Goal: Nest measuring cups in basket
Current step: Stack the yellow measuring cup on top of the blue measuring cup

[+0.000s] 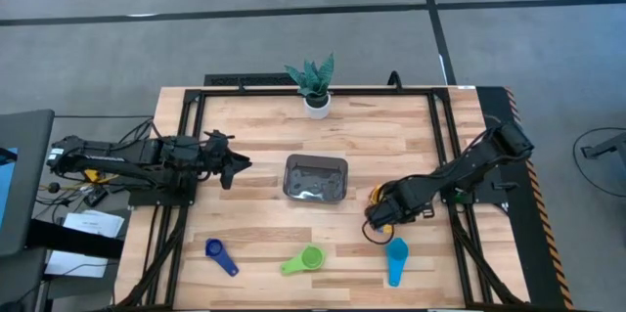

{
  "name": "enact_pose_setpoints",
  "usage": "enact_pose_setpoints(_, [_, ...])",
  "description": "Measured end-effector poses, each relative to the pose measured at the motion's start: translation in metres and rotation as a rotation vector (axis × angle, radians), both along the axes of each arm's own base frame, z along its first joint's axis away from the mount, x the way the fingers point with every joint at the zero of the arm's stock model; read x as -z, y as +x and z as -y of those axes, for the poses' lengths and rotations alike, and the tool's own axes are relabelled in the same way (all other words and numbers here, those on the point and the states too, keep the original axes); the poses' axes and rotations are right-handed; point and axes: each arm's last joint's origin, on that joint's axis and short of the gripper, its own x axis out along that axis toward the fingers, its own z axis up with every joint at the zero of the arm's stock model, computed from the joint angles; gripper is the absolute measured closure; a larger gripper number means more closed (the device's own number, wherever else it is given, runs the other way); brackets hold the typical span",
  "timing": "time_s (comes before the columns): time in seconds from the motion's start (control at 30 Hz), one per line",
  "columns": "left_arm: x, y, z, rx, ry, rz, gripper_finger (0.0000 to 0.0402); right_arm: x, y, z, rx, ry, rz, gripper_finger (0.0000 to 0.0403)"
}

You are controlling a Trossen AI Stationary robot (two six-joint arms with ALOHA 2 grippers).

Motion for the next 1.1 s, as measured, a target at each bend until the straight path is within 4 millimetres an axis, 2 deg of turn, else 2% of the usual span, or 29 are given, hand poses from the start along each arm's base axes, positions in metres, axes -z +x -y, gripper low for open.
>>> enact_pose_setpoints(0.5, [-0.002, 0.003, 0.000, -0.007, -0.039, 0.032, 0.0311, -0.011, 0.010, -0.016, -0.063, 0.047, 0.155, 0.0322])
enact_pose_setpoints(0.63, [-0.002, 0.024, 0.004, 0.094, -0.003, 0.063, 0.0311, -0.011, 0.009, -0.015, -0.054, 0.044, 0.148, 0.0322])
enact_pose_setpoints(0.8, [0.008, 0.058, 0.009, 0.218, -0.034, 0.085, 0.0311, -0.021, 0.006, -0.015, -0.024, 0.060, 0.191, 0.0322])
enact_pose_setpoints(0.93, [0.021, 0.082, 0.016, 0.276, -0.038, 0.087, 0.0311, -0.033, -0.002, -0.019, -0.013, 0.050, 0.244, 0.0322])
enact_pose_setpoints(1.1, [0.032, 0.109, 0.027, 0.334, 0.000, 0.049, 0.0315, -0.042, -0.016, -0.022, -0.080, 0.032, 0.232, 0.0322])
